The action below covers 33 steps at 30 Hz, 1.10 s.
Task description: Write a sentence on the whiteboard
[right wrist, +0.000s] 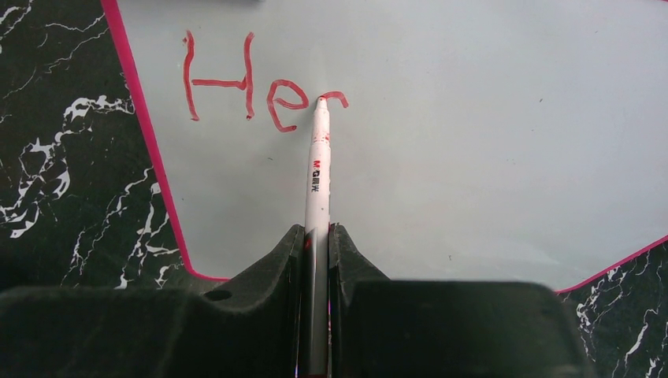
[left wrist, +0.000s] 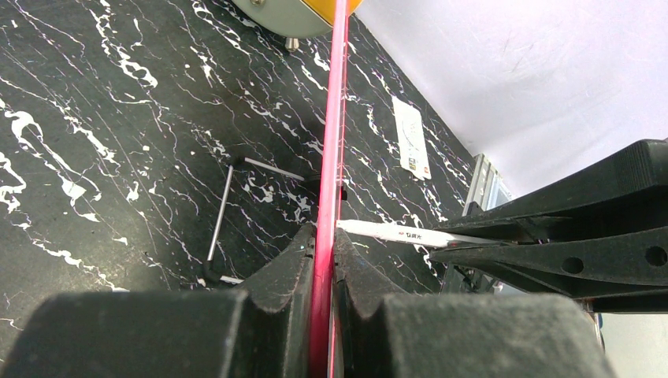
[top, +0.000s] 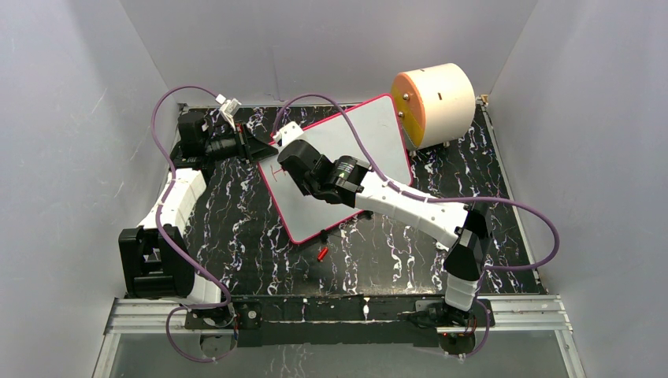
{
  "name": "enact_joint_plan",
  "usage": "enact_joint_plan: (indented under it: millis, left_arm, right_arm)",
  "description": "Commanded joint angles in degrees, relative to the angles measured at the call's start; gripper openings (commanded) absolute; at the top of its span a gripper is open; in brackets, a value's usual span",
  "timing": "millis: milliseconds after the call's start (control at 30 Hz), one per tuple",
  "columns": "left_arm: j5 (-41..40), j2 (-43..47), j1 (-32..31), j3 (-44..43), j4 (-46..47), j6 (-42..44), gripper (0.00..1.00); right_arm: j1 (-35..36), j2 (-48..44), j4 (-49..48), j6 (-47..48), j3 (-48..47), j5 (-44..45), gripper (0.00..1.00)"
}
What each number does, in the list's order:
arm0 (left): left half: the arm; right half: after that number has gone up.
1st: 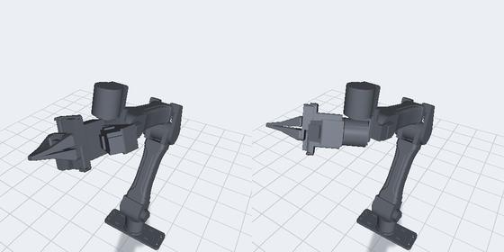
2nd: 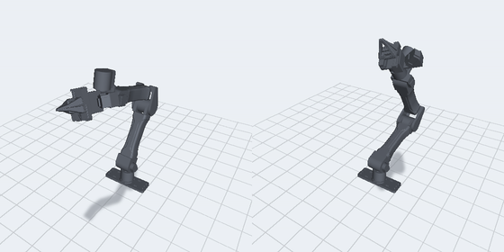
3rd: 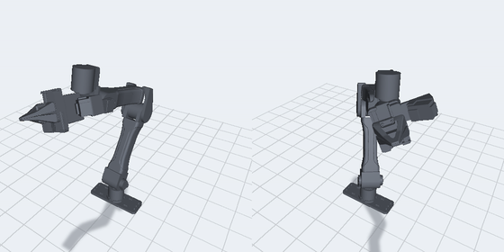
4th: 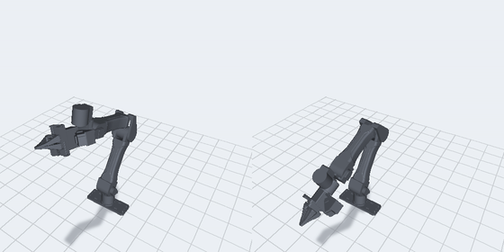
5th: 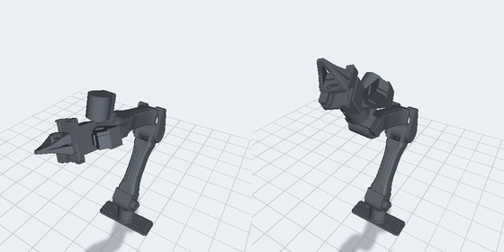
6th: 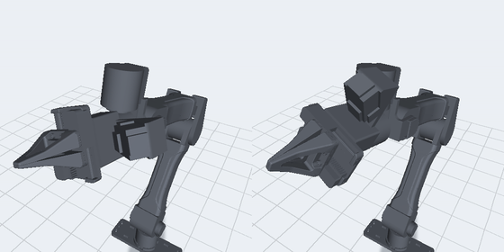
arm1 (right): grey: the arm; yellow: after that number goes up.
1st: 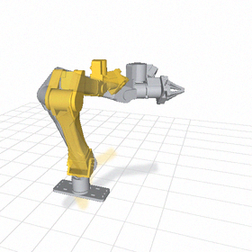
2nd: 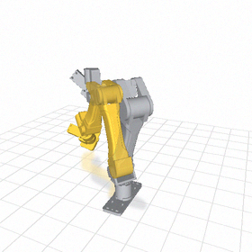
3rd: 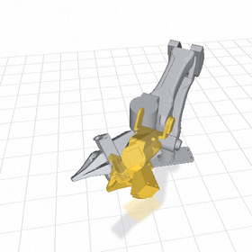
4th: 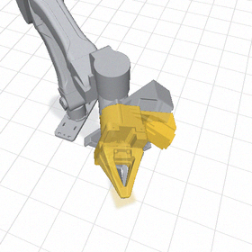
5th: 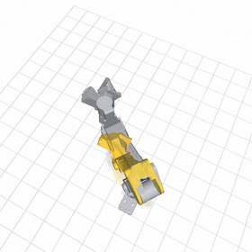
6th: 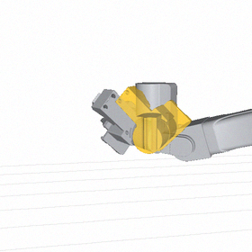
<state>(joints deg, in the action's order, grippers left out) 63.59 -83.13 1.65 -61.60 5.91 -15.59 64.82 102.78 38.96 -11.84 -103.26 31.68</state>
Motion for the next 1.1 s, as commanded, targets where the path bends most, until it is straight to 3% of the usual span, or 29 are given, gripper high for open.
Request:
enact_joint_plan:
  millis: [0, 1067]
  left_arm:
    - [-1.3, 1.1, -0.9, 0.0, -4.0, 0.7, 0.0]
    - [-1.2, 1.1, -0.8, -0.1, -4.1, 0.7, 0.0]
  right_arm:
    - [-0.4, 0.4, -0.3, -0.5, -1.2, -0.8, 0.0]
    - [-0.4, -0.9, 0.6, -1.0, 2.1, 3.1, 0.0]
